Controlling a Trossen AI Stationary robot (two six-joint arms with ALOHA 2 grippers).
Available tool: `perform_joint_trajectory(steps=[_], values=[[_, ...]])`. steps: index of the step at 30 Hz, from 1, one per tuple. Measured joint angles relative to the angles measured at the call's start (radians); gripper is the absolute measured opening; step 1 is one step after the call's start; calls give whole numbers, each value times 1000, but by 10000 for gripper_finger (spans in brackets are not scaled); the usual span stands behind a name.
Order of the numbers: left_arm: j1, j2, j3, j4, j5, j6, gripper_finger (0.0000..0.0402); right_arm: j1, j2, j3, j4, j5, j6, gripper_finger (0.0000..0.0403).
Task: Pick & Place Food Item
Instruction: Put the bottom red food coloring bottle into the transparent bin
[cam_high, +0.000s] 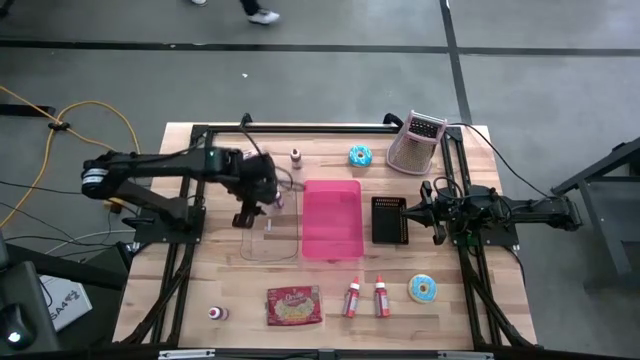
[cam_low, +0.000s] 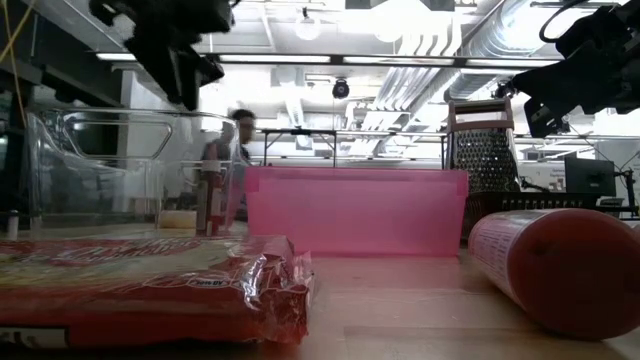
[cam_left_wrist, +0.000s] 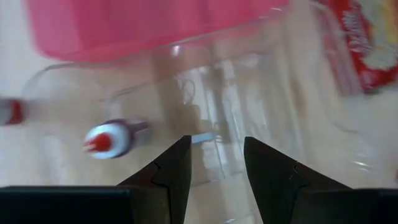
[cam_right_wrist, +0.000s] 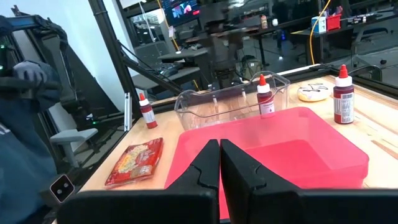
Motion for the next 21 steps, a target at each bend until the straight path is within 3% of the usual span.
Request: perform_joint_trajectory(steps=[21], values=[[-566, 0, 0, 11, -74, -331, 141, 0, 0, 0, 0, 0, 0, 2]])
